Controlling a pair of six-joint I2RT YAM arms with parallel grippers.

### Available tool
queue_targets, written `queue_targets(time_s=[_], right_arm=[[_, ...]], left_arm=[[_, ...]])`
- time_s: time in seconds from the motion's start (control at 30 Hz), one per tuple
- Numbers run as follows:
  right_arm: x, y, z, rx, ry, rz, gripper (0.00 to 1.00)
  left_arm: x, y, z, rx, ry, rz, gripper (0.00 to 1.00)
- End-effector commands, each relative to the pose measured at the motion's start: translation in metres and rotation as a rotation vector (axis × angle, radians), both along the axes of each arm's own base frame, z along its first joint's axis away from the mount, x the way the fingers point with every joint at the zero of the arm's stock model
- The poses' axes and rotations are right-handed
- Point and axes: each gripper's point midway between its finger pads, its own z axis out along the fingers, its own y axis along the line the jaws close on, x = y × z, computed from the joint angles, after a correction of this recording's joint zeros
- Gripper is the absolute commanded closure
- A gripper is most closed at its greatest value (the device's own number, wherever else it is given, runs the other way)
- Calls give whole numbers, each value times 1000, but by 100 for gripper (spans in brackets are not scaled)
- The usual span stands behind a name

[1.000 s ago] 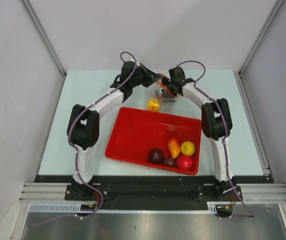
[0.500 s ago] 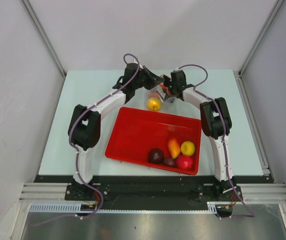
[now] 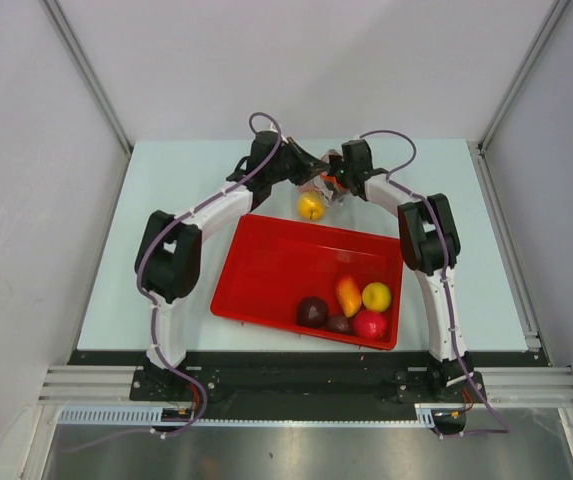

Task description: Open the zip-top bag and remove the fake food

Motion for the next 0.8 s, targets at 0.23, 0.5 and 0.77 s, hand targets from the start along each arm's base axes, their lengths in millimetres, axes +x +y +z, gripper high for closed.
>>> queue_targets(time_s=[0.23, 0.5, 0.77], right_arm=[[-6, -26, 61, -142, -102, 33, 70], [-31, -37, 92, -369, -16, 36, 85], [-56, -51, 84, -343, 97, 21, 96]], left_arm=[[11, 20, 59, -85, -105, 39, 100], [16, 16, 68, -131, -129, 32, 100], [18, 23, 85, -135, -192, 43, 100]])
